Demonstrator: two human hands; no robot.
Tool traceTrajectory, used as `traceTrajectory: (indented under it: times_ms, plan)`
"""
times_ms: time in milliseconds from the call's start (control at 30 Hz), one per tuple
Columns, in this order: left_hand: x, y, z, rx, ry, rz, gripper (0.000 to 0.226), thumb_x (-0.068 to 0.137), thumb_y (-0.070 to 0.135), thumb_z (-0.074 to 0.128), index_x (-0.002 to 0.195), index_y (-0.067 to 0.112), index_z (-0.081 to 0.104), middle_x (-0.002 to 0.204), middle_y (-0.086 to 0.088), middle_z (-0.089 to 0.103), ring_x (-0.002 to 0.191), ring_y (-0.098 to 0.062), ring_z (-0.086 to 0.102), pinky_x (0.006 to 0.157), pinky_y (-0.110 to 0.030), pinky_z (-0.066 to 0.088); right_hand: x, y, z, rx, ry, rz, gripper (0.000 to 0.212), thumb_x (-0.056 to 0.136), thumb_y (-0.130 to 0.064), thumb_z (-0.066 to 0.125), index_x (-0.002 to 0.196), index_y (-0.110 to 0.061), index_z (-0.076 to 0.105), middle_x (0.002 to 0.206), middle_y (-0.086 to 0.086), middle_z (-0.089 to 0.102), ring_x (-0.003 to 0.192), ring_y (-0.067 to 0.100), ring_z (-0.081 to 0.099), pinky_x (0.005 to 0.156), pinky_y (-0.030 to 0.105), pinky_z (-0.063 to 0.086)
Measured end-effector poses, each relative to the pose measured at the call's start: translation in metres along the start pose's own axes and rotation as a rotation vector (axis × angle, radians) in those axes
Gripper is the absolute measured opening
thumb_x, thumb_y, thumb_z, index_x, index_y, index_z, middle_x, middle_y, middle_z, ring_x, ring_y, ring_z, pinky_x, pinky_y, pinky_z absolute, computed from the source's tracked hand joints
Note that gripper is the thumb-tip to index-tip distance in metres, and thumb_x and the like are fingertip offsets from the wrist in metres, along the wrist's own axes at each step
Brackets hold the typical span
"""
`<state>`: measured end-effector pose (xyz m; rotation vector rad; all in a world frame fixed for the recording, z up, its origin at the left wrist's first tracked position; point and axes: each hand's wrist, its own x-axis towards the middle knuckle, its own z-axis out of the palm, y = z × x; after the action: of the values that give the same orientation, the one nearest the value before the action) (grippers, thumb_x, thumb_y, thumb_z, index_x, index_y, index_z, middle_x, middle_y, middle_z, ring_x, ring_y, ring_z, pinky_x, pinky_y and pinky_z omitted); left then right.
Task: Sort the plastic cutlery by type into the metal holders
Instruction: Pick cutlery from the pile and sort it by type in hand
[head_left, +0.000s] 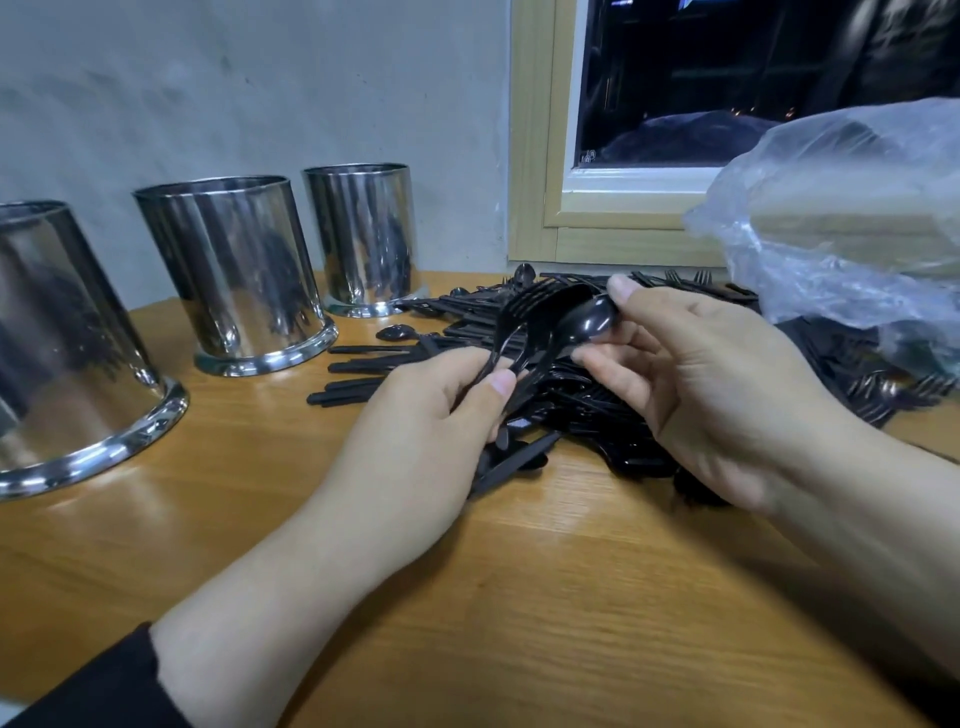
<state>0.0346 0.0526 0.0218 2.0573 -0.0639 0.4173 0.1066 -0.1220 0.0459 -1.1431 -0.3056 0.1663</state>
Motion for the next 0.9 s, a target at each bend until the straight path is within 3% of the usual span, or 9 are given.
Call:
traceTrajectory:
  times_ms: [167,233,367,533,667,733,833,900]
  plan:
    - [0.0,0.0,-0.004,-0.302,-0.068,-0.136,0.042,0.106,0.03,0.051,0.065,0.029,0.064,0.067,0.0,0.044,0.048,-0.01,0.028,0.047,-0.023,0.021,-0.001,0.003,-0.01,-0.42,-0.076,-0.269,0.024,0.088,-0.023,0.071,0.108,-0.014,0.063,0.075,0.015,0.062,0.069,0.022,0.069,0.066,0.032,0.06]
    - [-0.001,0.001,-0.007,-0.38,-0.112,-0.163,0.041,0.105,0.03,0.053,0.065,0.028,0.063,0.068,0.0,0.042,0.048,-0.009,0.027,0.046,-0.023,0.02,-0.001,0.002,-0.012,-0.579,-0.142,-0.368,0.027,0.086,-0.026,0.072,0.112,-0.021,0.067,0.083,0.021,0.059,0.07,0.02,0.067,0.067,0.031,0.06]
    - [-0.002,-0.001,-0.013,-0.454,-0.166,-0.205,0.036,0.104,0.031,0.055,0.069,0.027,0.064,0.065,0.003,0.042,0.046,-0.006,0.029,0.042,-0.019,0.025,-0.004,-0.003,-0.017,-0.774,-0.229,-0.453,0.032,0.08,-0.036,0.07,0.112,-0.029,0.07,0.084,-0.001,0.071,0.071,0.011,0.069,0.07,0.018,0.054]
    - [-0.003,0.0,-0.013,-0.438,-0.18,-0.18,0.038,0.104,0.033,0.054,0.071,0.026,0.072,0.065,0.0,0.046,0.046,-0.009,0.028,0.044,-0.021,0.024,0.0,-0.003,-0.022,-1.026,-0.045,-0.604,0.007,0.089,-0.04,0.068,0.086,-0.034,0.07,0.077,-0.018,0.067,0.067,0.003,0.059,0.061,0.01,0.041]
    - [-0.004,-0.001,-0.012,-0.319,-0.188,-0.11,0.039,0.101,0.042,0.055,0.085,0.011,0.074,0.063,-0.016,0.048,0.048,-0.015,0.028,0.046,-0.023,0.026,0.0,0.0,-0.02,-1.071,0.006,-0.616,0.015,0.09,-0.039,0.07,0.08,-0.03,0.066,0.074,-0.011,0.065,0.067,0.011,0.057,0.057,0.014,0.039]
    - [-0.005,0.0,-0.01,-0.308,-0.195,-0.098,0.03,0.1,0.039,0.057,0.094,0.019,0.078,0.066,-0.007,0.052,0.048,-0.015,0.029,0.047,-0.026,0.024,0.0,0.0,-0.02,-1.042,0.007,-0.622,0.014,0.089,-0.04,0.071,0.085,-0.029,0.063,0.073,-0.007,0.064,0.064,0.013,0.057,0.057,0.016,0.04]
    - [-0.005,0.0,-0.01,-0.247,-0.241,-0.091,0.029,0.102,0.038,0.054,0.094,0.024,0.079,0.063,0.0,0.05,0.049,-0.014,0.031,0.048,-0.029,0.025,0.001,0.0,-0.02,-0.984,-0.064,-0.558,0.017,0.09,-0.04,0.07,0.103,-0.035,0.061,0.071,-0.002,0.062,0.062,0.017,0.057,0.063,0.031,0.047]
    - [-0.005,-0.001,-0.01,-0.223,-0.263,-0.095,0.029,0.102,0.039,0.054,0.094,0.027,0.078,0.063,0.001,0.049,0.049,-0.013,0.032,0.047,-0.028,0.027,0.002,0.001,-0.02,-1.015,-0.107,-0.524,0.011,0.092,-0.04,0.068,0.1,-0.033,0.066,0.07,-0.004,0.063,0.061,0.012,0.057,0.064,0.034,0.049]
